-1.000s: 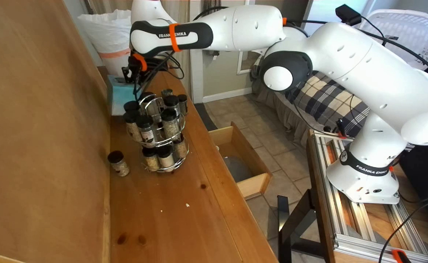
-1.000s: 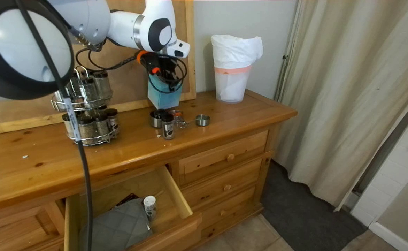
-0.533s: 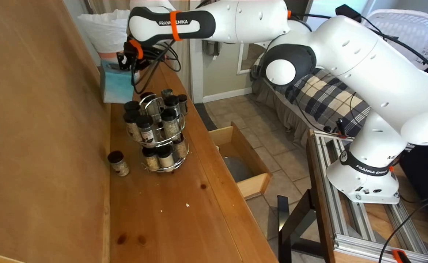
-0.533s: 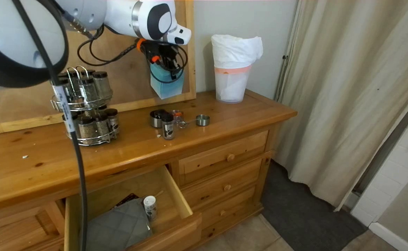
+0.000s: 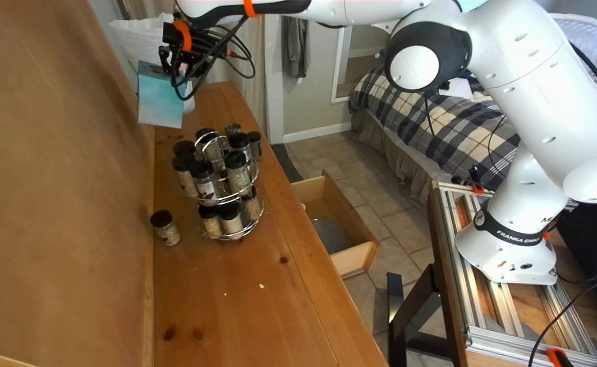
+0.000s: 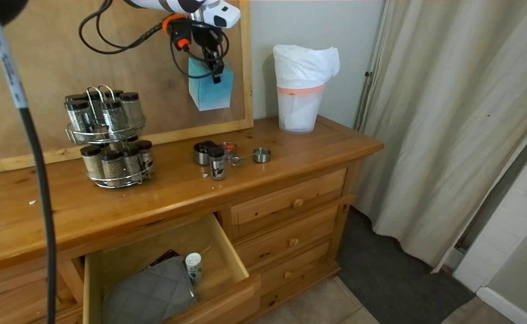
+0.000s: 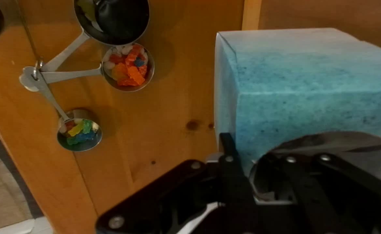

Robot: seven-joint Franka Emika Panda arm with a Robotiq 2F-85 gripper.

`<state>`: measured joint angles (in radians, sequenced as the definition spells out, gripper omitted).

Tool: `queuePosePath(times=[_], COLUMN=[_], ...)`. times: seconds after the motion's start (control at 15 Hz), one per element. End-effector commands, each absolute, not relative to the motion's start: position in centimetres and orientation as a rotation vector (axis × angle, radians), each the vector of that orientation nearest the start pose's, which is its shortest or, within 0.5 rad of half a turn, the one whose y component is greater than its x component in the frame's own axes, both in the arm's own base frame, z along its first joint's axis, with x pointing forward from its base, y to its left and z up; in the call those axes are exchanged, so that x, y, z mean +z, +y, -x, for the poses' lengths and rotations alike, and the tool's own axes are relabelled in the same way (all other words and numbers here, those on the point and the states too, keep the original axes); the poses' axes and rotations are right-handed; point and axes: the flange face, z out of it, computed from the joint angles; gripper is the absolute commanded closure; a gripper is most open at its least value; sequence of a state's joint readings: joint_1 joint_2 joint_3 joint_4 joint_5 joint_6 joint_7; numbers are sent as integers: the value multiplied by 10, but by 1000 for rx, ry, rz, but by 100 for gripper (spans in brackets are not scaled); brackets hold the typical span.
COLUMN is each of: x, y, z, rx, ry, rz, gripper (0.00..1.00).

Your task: Move the tissue box to the left.

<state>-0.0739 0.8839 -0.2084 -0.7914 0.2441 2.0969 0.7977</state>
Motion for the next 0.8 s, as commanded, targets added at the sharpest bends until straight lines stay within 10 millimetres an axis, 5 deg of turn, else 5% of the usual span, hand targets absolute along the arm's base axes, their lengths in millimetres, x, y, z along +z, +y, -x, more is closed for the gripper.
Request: queuePosePath(times=[0.0, 0.73], x=[480, 534], y=[-137, -61], z=[-769, -693], rx=[-532, -718], ry=[1525, 1199], rz=[2472, 2919], gripper=[98, 98])
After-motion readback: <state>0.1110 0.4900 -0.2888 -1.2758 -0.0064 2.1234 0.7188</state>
